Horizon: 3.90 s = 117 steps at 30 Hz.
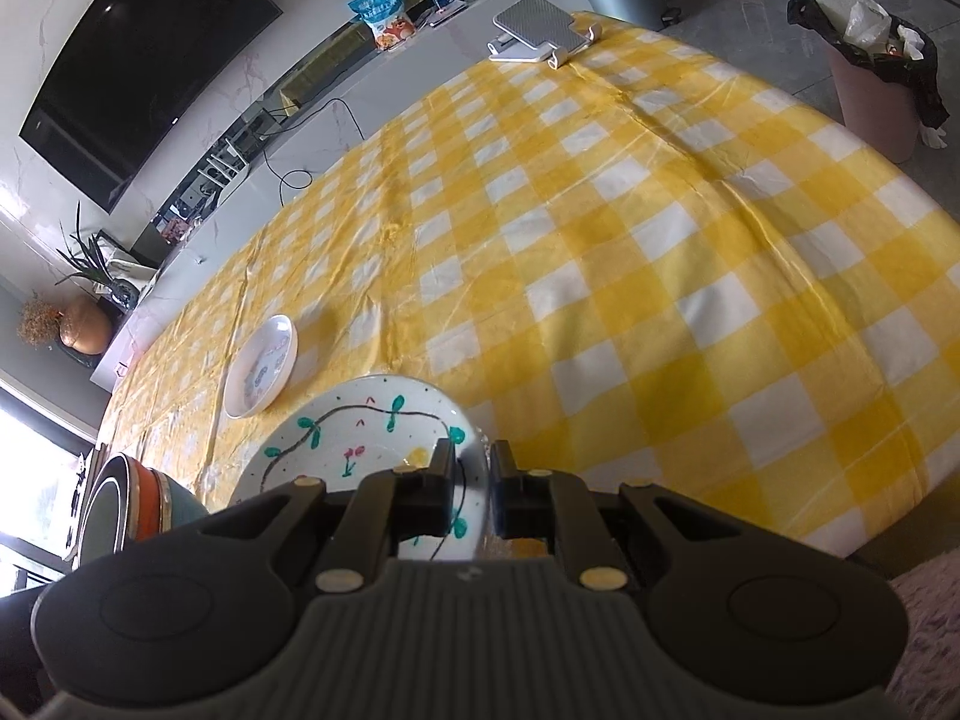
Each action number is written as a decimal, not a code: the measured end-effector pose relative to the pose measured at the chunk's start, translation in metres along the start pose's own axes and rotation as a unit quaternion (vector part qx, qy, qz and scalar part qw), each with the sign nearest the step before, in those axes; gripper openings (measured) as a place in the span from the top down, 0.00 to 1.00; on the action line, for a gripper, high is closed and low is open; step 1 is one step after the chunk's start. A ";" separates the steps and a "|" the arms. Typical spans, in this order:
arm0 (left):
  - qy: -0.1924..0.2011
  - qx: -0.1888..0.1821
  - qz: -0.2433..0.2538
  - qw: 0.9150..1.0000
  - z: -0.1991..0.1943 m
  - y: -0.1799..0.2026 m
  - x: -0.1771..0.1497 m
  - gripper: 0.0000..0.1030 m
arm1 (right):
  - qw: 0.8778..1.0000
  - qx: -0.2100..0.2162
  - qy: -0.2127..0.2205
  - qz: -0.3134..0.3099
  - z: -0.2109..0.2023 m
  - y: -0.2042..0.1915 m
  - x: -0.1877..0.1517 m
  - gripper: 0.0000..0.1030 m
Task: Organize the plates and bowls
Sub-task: 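Lift the 'Fruity' plate and carry it toward the bowl stack, then lower the 'Fruity' plate beside the bowl stack and open the left tool, then move the open left tool to the small white sticker bowl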
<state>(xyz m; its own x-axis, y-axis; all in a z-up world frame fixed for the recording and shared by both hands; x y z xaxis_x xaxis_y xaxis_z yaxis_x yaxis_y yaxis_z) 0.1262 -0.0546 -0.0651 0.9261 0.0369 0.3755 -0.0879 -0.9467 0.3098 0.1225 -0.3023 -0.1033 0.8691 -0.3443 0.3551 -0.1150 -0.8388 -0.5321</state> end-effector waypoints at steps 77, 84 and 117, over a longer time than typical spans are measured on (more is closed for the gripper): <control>0.026 0.041 0.085 0.995 -0.007 0.017 0.004 0.67 | 0.972 -0.143 0.067 -0.171 0.009 -0.051 -0.011 0.65; 0.021 0.030 0.098 0.995 -0.019 0.014 0.024 0.67 | 0.983 -0.074 0.039 -0.161 0.018 -0.065 -0.002 0.59; -0.106 0.108 0.111 0.982 0.036 -0.094 0.170 0.66 | 0.991 0.028 -0.072 -0.109 0.136 -0.138 0.083 0.71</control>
<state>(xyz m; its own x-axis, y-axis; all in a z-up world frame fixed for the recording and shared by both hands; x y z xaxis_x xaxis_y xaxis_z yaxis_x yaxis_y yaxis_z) 0.3052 0.0296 -0.0619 0.9504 -0.2240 0.2156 -0.2378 -0.9705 0.0397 0.2756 -0.1580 -0.1051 0.9304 -0.0897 0.3554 0.1072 -0.8607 -0.4977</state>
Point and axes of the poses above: each gripper's, at about its wrist camera, not at the fingertips, and z roughly the way its jaws point, y to its right, x to its top, the point moved 5 cm from there along z, roughly the way its jaws point, and after that the axes turned 10 degrees about -y, right-handed, at the moved point
